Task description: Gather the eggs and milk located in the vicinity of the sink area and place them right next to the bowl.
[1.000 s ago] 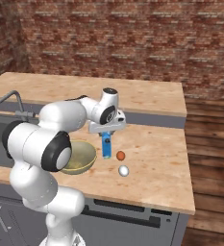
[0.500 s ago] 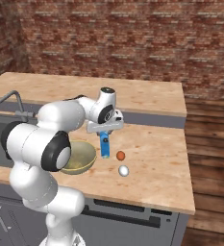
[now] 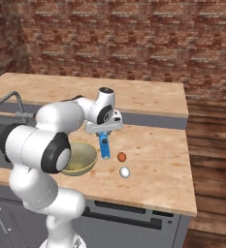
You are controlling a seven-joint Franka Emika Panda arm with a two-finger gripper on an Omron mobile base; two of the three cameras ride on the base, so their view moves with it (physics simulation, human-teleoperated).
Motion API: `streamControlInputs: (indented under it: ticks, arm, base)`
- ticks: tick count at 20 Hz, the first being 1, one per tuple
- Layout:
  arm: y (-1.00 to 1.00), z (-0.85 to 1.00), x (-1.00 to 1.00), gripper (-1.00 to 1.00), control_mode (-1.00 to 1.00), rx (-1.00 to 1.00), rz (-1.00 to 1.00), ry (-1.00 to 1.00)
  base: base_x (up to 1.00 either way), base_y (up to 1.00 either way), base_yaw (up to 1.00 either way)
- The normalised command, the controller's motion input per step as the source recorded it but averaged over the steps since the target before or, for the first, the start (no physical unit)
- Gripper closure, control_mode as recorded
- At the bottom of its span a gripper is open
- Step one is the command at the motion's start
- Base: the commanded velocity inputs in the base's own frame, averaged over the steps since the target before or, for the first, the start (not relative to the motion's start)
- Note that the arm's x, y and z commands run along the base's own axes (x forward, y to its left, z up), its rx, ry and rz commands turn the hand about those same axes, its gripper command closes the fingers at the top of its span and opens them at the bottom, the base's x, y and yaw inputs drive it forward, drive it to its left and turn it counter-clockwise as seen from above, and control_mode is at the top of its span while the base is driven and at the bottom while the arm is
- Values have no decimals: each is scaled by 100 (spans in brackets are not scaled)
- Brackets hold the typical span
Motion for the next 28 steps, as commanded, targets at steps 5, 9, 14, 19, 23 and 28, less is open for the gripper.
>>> streamControlInputs:
  ticks: [5, 9, 14, 19, 23, 28]
  arm:
    - [0, 0, -15, 100, -100, 0, 0, 0]
    - [0, 0, -21, 100, -100, 0, 0, 0]
    - [0, 0, -17, 100, -100, 0, 0, 0]
    - [0, 0, -11, 100, -100, 0, 0, 0]
    - [0, 0, -5, 100, -100, 0, 0, 0]
    - [0, 0, -2, 100, -100, 0, 0, 0]
  base:
    - [0, 0, 0]
    - [0, 0, 0]
    - [0, 0, 0]
    - [0, 0, 0]
    - [0, 0, 0]
    - [0, 0, 0]
